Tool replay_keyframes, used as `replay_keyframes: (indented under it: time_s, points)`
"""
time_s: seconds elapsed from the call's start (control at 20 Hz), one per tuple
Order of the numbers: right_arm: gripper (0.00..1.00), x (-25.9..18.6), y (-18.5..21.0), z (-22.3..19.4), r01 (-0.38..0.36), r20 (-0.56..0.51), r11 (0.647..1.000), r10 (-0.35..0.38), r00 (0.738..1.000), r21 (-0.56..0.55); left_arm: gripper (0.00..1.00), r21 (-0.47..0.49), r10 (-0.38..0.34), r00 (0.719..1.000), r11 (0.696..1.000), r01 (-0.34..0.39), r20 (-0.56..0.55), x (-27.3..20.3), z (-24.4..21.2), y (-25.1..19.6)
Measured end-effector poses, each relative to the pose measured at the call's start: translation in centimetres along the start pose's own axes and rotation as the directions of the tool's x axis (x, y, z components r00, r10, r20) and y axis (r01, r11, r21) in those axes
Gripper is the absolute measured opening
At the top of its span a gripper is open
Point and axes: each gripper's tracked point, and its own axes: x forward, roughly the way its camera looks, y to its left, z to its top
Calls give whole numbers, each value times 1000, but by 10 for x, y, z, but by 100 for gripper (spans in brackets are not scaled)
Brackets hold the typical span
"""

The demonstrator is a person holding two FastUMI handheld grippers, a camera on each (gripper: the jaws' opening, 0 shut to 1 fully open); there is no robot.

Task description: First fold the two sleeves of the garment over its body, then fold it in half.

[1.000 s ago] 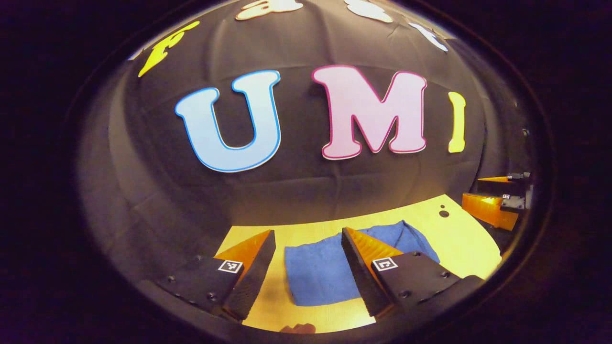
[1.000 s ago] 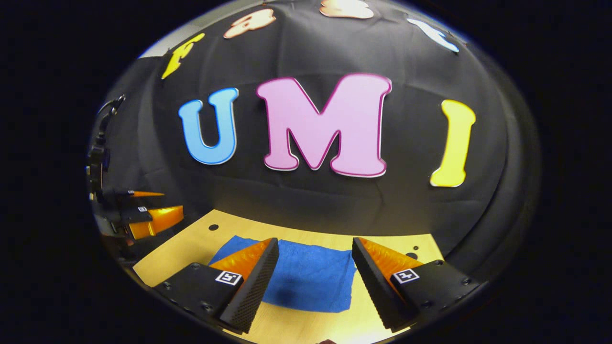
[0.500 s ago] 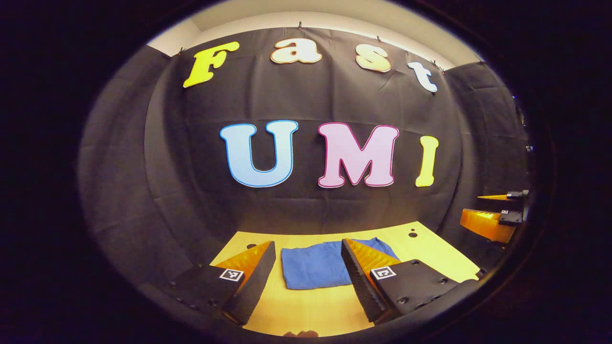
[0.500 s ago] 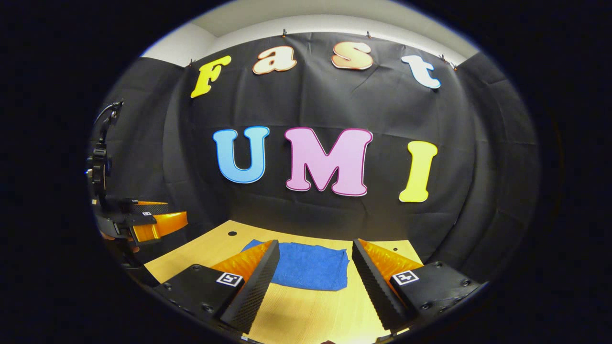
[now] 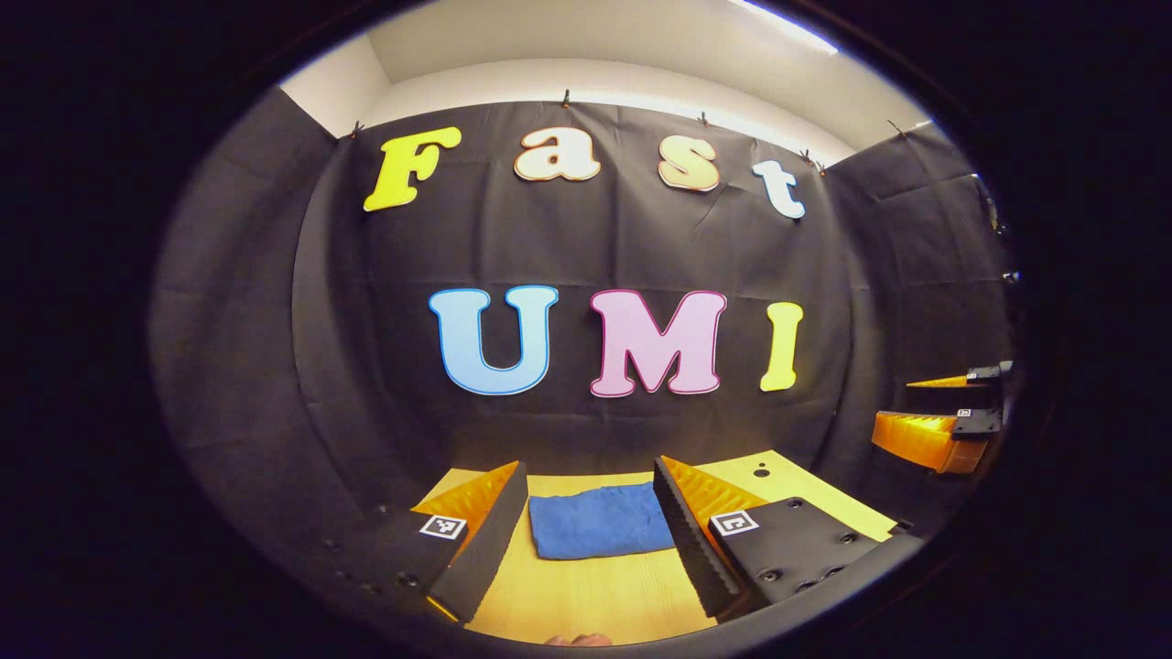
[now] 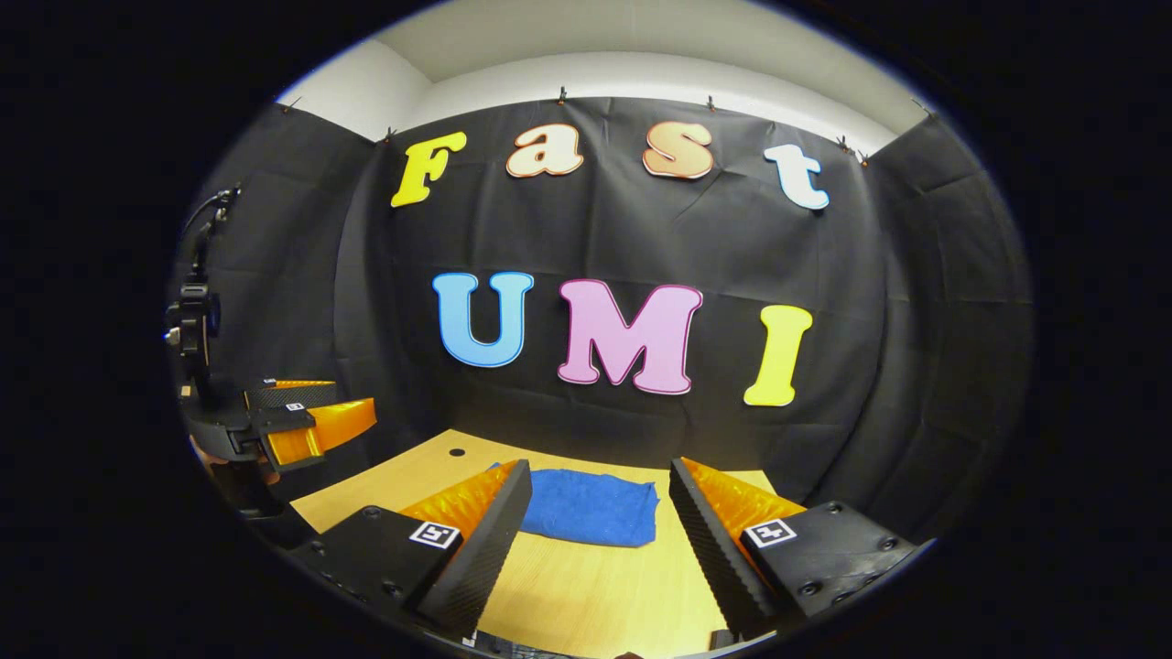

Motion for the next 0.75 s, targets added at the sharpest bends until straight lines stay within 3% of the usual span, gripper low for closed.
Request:
replay_keyframes:
  time_s: [0.25,0.4,0.45,0.65,0.75]
  points:
    - [96,-2,-11,18,25,32,999,-26,999,24,80,35,3,999,999,-4,43,-13,21,-14]
    - [100,-1,-14,23,47,50,998,-49,998,32,79,20,-29,998,999,28,52,-16,28,-27]
    - [96,-3,-12,20,47,38,998,-49,998,39,79,15,-28,998,1000,27,51,-15,27,-28]
    - [100,3,-11,22,53,41,998,-53,998,22,79,-14,-44,996,999,45,83,-15,36,-32]
    - [96,2,-8,21,50,40,999,-51,998,22,79,-18,-34,996,999,36,87,-16,37,-28]
